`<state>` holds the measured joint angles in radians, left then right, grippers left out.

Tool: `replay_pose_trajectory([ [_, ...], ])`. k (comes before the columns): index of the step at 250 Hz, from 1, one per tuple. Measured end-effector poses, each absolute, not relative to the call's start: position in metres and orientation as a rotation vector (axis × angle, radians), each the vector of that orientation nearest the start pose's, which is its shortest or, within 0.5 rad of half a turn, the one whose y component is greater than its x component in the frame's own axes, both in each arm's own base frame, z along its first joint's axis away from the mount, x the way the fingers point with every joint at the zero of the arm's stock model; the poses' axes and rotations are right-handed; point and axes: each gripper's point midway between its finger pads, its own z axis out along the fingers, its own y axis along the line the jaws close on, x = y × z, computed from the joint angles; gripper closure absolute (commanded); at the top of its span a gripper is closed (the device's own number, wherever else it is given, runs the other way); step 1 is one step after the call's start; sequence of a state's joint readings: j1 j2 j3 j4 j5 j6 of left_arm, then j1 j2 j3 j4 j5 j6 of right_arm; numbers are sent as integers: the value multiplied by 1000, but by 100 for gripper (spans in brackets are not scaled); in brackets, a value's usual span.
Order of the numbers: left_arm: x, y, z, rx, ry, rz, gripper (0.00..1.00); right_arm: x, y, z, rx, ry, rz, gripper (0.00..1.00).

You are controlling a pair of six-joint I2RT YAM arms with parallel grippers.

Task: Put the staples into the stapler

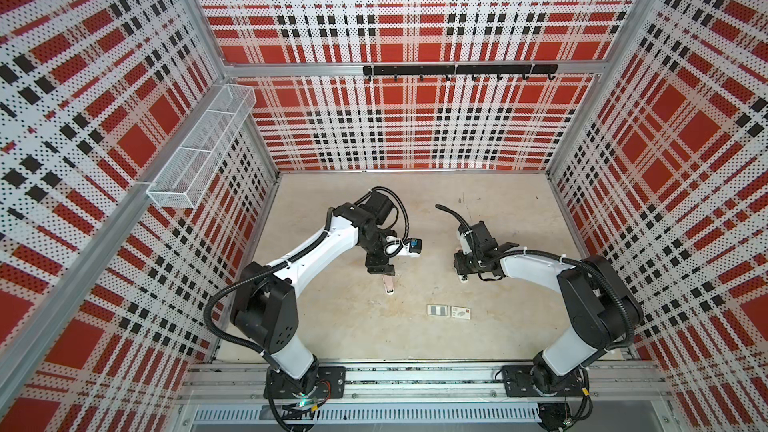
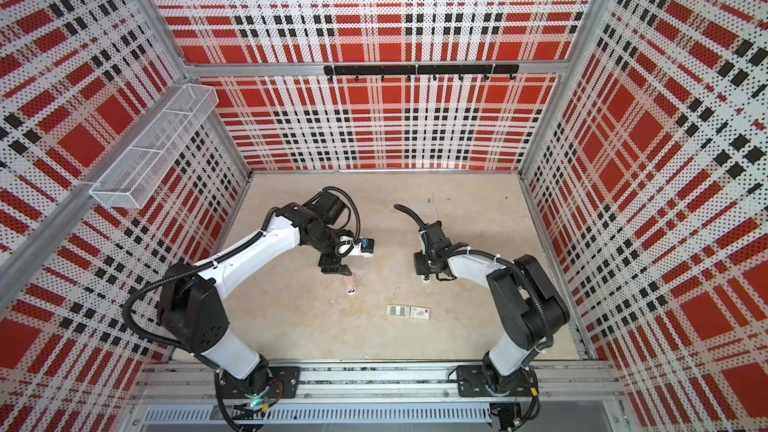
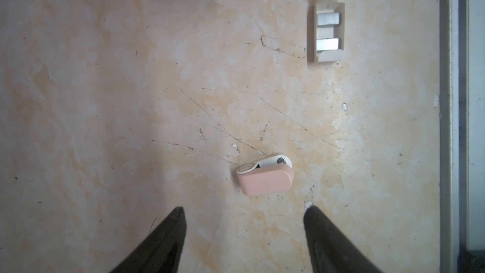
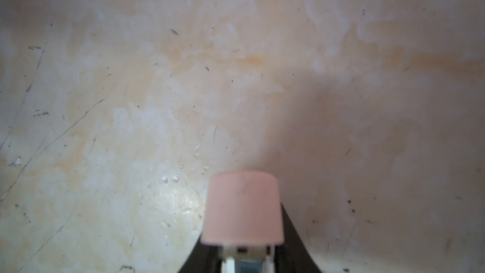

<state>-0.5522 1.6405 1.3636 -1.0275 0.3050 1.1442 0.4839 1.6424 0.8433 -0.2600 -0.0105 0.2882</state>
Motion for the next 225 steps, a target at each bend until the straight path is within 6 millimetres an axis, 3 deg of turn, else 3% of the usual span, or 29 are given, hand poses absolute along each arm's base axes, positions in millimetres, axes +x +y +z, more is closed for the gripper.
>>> replay_pose_trajectory([
  [131, 257, -232, 118, -2721, -1987, 297, 22, 328, 177, 33, -284, 2632, 261, 50],
  [225, 239, -234, 102, -2804, -1704, 221, 22, 318, 177, 95, -286, 2518, 342, 42],
])
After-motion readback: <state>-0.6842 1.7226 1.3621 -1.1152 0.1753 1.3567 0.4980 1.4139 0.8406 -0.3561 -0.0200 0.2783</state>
